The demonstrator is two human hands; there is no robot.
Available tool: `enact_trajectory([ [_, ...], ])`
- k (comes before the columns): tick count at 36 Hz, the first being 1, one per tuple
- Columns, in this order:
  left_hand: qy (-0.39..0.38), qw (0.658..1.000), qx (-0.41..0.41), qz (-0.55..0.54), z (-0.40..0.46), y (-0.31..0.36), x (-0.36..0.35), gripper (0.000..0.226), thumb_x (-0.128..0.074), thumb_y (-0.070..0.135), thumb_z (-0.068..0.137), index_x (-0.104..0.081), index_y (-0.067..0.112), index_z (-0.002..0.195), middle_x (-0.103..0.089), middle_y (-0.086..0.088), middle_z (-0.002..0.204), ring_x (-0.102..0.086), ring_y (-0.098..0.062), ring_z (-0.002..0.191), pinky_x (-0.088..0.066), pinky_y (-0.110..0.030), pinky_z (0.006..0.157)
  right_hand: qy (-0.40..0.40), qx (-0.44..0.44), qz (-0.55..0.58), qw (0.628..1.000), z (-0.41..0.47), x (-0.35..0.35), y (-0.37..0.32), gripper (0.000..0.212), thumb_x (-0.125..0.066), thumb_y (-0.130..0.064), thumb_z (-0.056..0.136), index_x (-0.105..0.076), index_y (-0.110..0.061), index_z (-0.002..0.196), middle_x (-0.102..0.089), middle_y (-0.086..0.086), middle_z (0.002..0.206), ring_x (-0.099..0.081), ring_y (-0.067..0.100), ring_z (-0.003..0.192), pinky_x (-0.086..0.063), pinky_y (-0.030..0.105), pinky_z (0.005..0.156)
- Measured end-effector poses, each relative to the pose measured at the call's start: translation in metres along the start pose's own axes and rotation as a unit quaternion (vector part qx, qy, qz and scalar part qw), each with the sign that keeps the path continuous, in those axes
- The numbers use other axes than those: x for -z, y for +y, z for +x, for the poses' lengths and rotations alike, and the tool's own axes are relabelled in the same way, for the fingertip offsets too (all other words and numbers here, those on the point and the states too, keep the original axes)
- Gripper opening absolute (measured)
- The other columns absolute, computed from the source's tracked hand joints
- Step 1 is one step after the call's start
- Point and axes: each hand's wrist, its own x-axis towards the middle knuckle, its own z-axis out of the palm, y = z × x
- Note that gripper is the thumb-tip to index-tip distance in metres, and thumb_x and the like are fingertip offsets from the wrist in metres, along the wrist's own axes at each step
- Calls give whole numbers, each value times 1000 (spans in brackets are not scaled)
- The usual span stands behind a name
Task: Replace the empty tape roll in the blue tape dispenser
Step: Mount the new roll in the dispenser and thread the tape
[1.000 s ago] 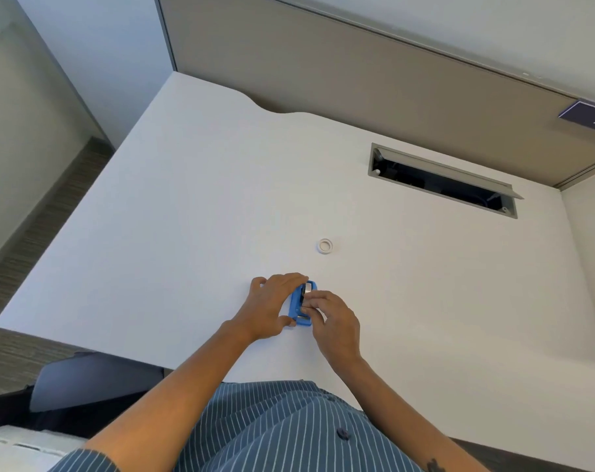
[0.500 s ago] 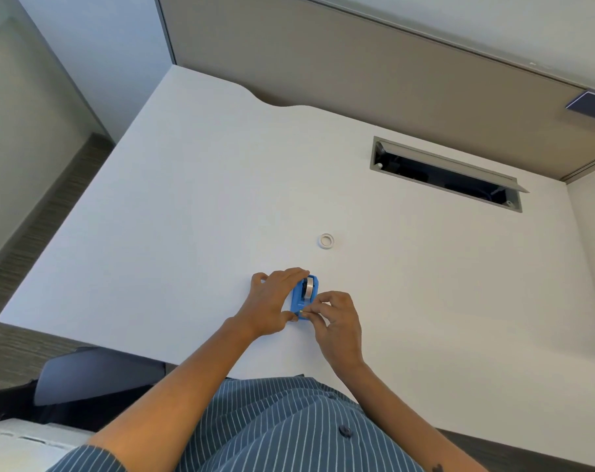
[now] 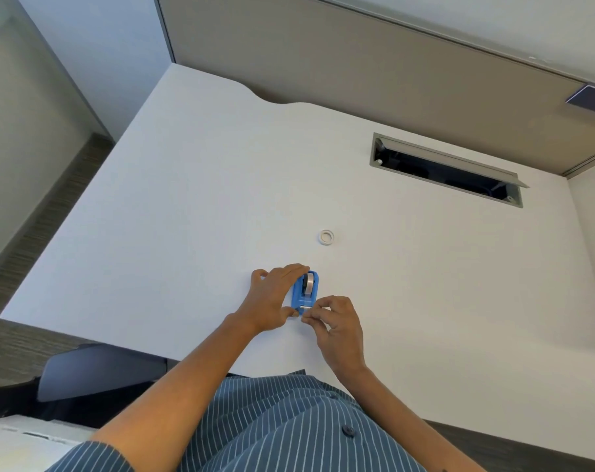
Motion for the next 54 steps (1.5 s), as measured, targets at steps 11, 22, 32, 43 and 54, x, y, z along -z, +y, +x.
enact_trajectory([
  [11, -4, 1000, 4, 4, -1, 5, 5, 93, -84, 35, 86, -33, 32, 163, -38, 10, 171, -44, -16, 150, -20, -42, 116, 1, 2, -4, 1000, -6, -2, 3, 17, -93, -8, 83, -88, -23, 90, -72, -9, 100, -63, 17, 105, -60, 41, 77],
  [22, -6, 1000, 9, 4, -1, 6, 8, 92, -84, 35, 86, -34, 32, 163, -39, 11, 170, -46, -16, 148, -15, -35, 110, -14, -8, -29, 999, -8, -7, 6, 14, -93, -8, 83, -89, -19, 90, -72, -6, 92, -61, 20, 96, -52, 30, 71],
  [32, -18, 1000, 9, 14, 0, 7, 10, 94, -85, 36, 86, -32, 32, 164, -37, 10, 171, -45, -16, 148, -16, -40, 114, -21, -44, -76, 996, -4, -13, 8, 10, -92, -18, 86, -89, -26, 92, -74, -10, 92, -61, 18, 93, -50, 30, 63],
  [43, -19, 1000, 3, 14, 0, 5, 11, 94, -85, 37, 86, -33, 31, 164, -38, 10, 170, -46, -15, 148, -16, -42, 115, -18, -88, -72, 993, -3, -19, 9, 9, -87, -24, 92, -89, -31, 96, -57, -10, 71, -59, 13, 68, -43, 27, 54],
  [54, -18, 1000, 2, 9, 1, 3, 8, 96, -87, 37, 83, -33, 33, 163, -39, 11, 169, -47, -15, 146, -10, -33, 107, -37, -117, -40, 992, -3, -21, 20, 12, -88, -22, 91, -89, -32, 98, -61, -4, 70, -53, 10, 63, -36, 24, 56],
])
